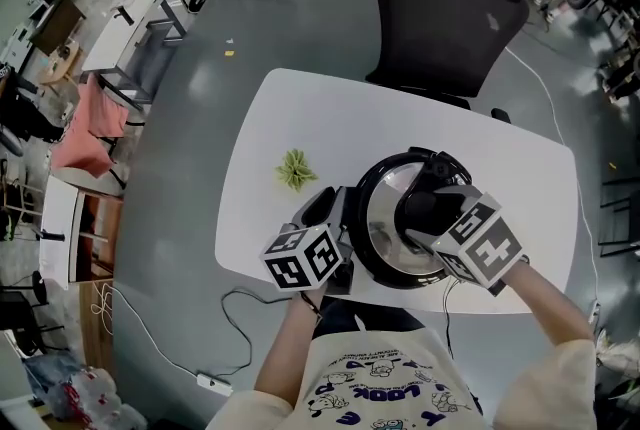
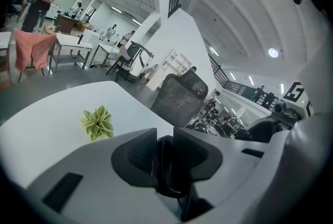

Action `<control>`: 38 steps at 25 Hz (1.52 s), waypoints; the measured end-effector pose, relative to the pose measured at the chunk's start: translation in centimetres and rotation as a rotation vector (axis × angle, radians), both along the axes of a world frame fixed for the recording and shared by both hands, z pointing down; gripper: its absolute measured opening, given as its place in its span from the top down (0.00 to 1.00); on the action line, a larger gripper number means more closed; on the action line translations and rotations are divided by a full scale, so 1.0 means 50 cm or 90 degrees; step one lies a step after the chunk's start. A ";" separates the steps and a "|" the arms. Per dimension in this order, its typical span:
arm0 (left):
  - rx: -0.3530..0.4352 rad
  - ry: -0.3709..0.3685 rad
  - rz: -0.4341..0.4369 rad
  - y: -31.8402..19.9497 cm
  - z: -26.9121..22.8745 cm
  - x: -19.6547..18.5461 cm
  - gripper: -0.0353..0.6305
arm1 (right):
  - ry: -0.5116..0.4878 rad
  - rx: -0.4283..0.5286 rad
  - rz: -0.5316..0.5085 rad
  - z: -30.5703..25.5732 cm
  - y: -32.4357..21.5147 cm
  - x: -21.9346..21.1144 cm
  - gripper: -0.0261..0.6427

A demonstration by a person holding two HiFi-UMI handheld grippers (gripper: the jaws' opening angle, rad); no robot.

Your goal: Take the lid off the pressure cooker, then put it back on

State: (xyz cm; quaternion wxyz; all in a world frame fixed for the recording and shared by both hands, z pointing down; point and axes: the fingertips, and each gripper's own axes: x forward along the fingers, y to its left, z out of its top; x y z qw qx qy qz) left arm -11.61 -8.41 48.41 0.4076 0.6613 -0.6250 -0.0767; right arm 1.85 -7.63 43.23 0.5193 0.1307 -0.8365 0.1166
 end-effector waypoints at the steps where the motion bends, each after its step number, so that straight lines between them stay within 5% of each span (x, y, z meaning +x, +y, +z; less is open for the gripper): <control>1: 0.000 -0.001 0.000 -0.001 0.000 0.000 0.80 | 0.000 0.000 0.000 0.000 0.000 -0.001 0.52; 14: -0.004 0.036 -0.025 -0.002 0.015 0.001 0.77 | 0.008 -0.016 -0.003 0.004 0.007 0.001 0.52; 38: -0.001 0.028 -0.029 0.003 0.008 0.002 0.79 | -0.002 -0.020 -0.063 -0.002 0.018 0.000 0.51</control>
